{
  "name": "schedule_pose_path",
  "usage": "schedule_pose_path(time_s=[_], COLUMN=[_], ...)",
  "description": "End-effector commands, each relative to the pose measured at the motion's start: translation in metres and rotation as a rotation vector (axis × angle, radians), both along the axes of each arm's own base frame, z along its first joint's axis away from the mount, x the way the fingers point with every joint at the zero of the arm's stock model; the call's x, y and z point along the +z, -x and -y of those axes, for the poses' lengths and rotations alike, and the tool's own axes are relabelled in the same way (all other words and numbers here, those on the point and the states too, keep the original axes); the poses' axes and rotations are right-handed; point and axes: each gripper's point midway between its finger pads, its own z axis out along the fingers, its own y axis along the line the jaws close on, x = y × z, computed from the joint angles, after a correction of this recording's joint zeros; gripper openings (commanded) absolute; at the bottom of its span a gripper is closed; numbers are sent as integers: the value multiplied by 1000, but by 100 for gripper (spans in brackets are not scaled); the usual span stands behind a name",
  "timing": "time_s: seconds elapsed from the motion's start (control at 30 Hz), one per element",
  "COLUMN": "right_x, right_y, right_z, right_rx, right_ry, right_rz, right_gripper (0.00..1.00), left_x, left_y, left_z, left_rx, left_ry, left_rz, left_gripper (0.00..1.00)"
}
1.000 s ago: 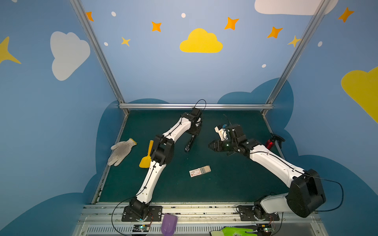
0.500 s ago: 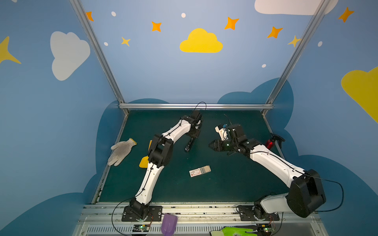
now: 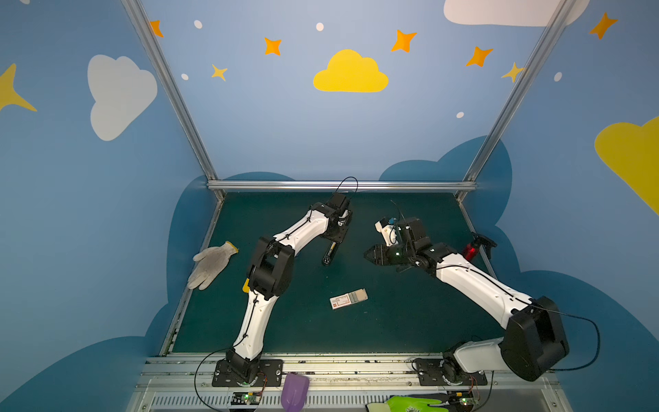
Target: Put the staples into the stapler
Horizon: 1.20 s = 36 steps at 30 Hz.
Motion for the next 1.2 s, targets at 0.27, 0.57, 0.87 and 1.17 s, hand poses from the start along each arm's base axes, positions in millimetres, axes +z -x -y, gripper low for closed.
schedule_pose_path(time_s=[0.27,0.57,0.87,1.17], right_x=[1,-2,-6,-8], right_y=[6,6,3,2], right_z=[5,8,9,9], right_rx=[-9,-19,-27,-33], right_ry=[-9,-2,-3,-7], right_rz=[-11,-19,-32,-42], right_gripper=[42,42,42,42], left_x=[8,-12,-28,-38], left_y=[-47,-62,-59,-47], left_z=[0,1,1,0], left_rx=[101,110,94,73], left_ry=[71,55,44,39], left_rz=[-14,-29,-62,-104], left_gripper=[43,43,41,35])
